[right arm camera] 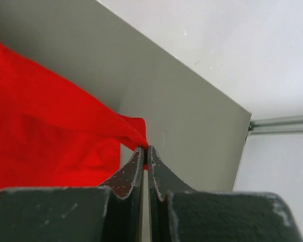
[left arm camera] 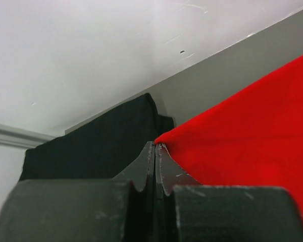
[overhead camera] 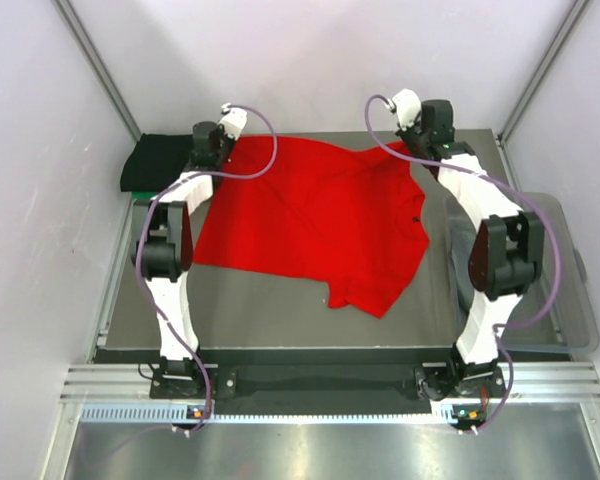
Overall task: Fold and stack the t-shirts
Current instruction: Fold the tshirt
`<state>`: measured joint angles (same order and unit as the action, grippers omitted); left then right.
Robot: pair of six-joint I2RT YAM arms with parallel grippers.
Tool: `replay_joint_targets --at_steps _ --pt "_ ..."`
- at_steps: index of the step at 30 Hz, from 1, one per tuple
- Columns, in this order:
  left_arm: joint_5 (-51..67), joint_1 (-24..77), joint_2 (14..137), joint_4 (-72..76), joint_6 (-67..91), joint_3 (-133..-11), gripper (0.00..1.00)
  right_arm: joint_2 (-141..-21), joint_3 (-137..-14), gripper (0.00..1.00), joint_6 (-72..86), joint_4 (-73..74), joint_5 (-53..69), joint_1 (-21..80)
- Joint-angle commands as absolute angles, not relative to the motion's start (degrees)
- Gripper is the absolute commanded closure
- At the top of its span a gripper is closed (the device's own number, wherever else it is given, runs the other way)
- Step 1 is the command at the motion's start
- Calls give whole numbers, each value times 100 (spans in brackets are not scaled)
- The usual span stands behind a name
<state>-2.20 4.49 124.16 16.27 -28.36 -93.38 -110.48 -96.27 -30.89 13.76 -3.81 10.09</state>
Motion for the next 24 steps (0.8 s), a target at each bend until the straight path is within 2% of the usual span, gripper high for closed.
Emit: replay_joint_targets --at_steps 1,10,24 --pt "-26 431 11559 1889 -2760 -8757 100 -10302 -9274 100 -2874 1529 -290 1011" --pt "185 325 10688 2039 -2821 -7709 100 -9590 -8236 100 -2602 1767 -167 1151" --pt "580 106 10441 2118 -3067 -6926 100 -8992 -7541 100 -2022 1925 316 1336"
